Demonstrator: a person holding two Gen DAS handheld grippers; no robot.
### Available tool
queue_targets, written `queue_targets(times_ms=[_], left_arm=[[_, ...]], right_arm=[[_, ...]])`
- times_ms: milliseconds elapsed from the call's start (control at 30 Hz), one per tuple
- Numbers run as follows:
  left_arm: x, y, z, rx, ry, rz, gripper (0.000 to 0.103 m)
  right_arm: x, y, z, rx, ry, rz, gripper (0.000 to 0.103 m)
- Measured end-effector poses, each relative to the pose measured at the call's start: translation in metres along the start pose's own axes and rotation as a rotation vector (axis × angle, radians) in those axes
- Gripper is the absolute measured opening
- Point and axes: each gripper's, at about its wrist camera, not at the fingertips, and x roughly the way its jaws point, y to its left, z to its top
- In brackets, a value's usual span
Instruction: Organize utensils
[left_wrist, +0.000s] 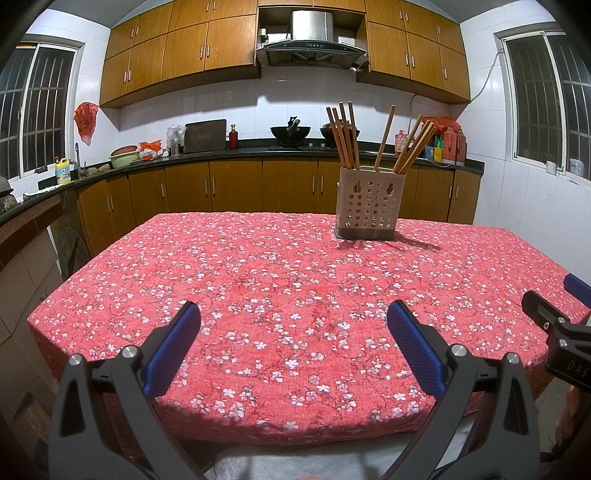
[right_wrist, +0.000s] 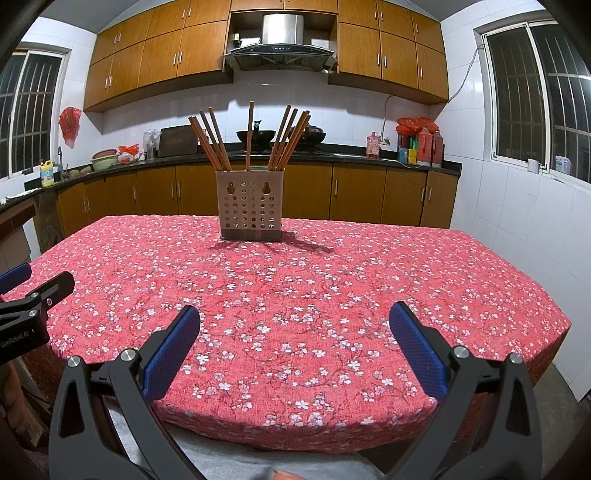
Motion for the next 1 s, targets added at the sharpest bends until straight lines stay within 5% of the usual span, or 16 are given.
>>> queue_targets(times_ms=[1000], left_arm=[[0.0044,0.0011,0.0003,0.002,0.007,-0.006,0.099]], right_arm=[[0.0,0.0,0.0005,0.001,0.002,0.0,0.101]])
